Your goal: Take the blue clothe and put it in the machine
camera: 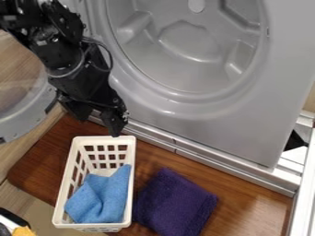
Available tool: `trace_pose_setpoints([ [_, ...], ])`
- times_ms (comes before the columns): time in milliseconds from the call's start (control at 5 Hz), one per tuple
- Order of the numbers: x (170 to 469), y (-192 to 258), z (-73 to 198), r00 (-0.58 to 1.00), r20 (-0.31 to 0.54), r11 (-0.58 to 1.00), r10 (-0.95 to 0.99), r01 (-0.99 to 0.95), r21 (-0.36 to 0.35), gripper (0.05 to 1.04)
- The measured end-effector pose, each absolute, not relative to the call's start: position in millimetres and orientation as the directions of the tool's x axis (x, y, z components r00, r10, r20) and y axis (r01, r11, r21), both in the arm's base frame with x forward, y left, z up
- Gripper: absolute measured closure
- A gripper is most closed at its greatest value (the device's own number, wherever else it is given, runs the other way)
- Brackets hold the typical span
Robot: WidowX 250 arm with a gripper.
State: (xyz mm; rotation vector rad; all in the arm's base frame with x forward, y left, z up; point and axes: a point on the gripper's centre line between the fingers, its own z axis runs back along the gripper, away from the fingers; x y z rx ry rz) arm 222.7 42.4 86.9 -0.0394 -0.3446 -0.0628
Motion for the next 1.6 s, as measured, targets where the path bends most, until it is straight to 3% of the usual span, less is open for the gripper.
trace_pose_setpoints([
  [200, 220, 42, 82, 0.944, 0.324, 0.997, -0.056, 0.07, -0.033, 0.083],
  [600, 198, 38, 42, 0.961, 0.245, 0.989, -0.13, 0.142, -0.029, 0.083],
  [1200, 194, 37, -17, 0.961, 0.2, 0.979, -0.192, 0.201, -0.024, 0.083],
  [1400, 198, 33, -28, 0.956, 0.218, 0.977, -0.199, 0.212, -0.039, 0.133],
  [1600, 197, 28, -40, 0.958, 0.205, 0.975, -0.198, 0.214, -0.062, 0.294],
])
